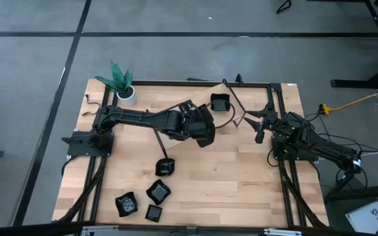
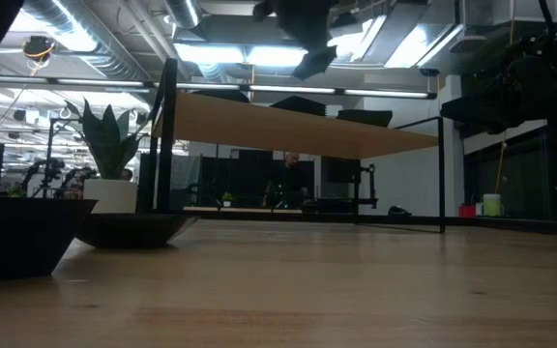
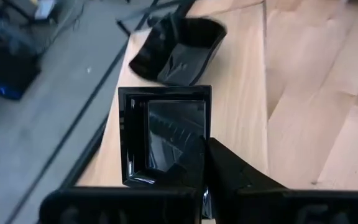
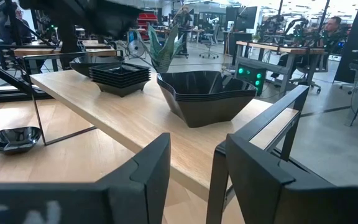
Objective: Pick & Place Mini shaped plates
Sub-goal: Stack the black square plate on top of the black square plate on the shelf, then stack the black leaf-shaped plate on top of the black leaf-shaped plate on the shelf
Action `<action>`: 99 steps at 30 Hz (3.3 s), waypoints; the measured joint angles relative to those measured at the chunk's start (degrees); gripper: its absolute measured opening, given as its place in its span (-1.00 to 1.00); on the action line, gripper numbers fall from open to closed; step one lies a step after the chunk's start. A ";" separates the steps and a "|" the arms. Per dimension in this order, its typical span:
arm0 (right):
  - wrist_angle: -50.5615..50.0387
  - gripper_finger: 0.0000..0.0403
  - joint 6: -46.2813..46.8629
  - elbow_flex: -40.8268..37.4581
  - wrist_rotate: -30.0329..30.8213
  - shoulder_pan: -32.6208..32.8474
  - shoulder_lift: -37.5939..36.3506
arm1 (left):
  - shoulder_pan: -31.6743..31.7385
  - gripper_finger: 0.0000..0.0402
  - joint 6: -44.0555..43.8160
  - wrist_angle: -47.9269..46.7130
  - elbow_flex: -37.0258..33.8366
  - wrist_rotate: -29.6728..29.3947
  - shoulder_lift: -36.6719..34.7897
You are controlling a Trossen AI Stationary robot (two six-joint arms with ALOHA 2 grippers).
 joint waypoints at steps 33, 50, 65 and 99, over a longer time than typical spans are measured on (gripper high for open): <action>0.00 -0.24 0.00 -0.02 0.00 0.01 0.00 | 3.53 -0.84 -16.21 -7.25 -2.36 4.63 0.22; -0.01 -0.24 0.00 -0.02 0.01 0.02 0.00 | 3.31 -0.38 -12.71 -3.74 -2.36 7.36 0.22; 0.00 -0.24 0.00 -0.01 0.00 0.02 0.00 | -0.62 -0.37 -0.54 3.10 -2.36 5.20 0.22; -0.01 -0.24 0.00 -0.01 0.00 0.02 0.00 | -16.64 -0.46 -9.70 -3.77 -7.32 14.16 2.78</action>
